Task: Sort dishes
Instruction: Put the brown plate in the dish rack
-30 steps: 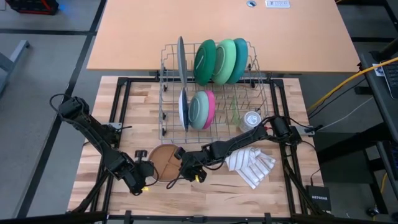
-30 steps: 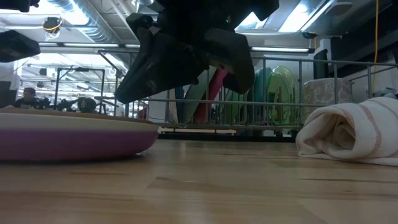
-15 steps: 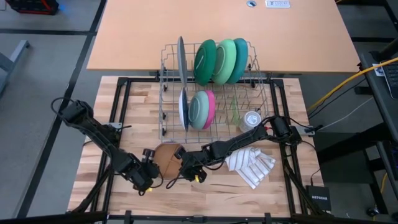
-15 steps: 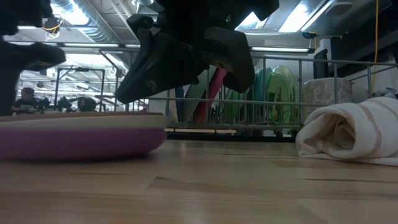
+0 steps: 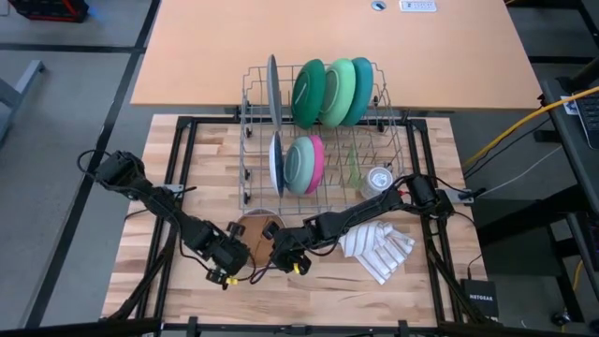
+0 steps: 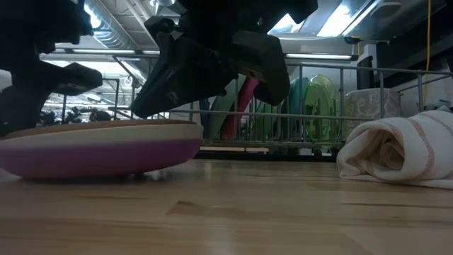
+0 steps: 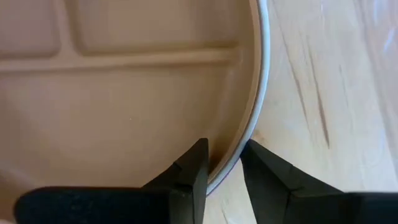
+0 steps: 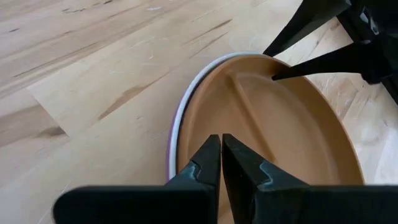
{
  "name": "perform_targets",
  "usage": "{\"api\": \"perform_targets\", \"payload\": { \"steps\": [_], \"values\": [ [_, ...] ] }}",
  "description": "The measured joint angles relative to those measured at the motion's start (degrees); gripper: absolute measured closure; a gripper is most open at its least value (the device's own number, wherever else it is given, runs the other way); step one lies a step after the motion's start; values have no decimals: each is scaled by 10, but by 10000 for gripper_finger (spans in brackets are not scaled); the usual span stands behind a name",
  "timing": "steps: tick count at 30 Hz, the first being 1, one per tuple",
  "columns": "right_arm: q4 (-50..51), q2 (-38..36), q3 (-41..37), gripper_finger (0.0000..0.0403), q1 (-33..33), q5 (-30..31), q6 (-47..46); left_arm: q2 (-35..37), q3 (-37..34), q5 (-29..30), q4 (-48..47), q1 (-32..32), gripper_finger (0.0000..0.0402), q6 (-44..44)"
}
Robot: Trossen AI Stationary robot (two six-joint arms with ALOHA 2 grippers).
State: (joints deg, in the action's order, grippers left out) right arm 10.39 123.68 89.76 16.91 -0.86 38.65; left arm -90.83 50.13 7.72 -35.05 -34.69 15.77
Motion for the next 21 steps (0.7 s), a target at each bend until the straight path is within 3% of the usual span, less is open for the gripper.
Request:
{"api": "perform_targets", "payload": {
  "steps": [11,18,21],
  "values": [
    [0,-1,0,381,1,5,0,1,-1,-36,40,13,394,-11],
    [-3,-1,4,381,27,121,2,23,1,-47,52,2,400,51],
    [-3,-1,5,381,40,139,2,27,8,-47,54,-3,400,77]
  ]
}}
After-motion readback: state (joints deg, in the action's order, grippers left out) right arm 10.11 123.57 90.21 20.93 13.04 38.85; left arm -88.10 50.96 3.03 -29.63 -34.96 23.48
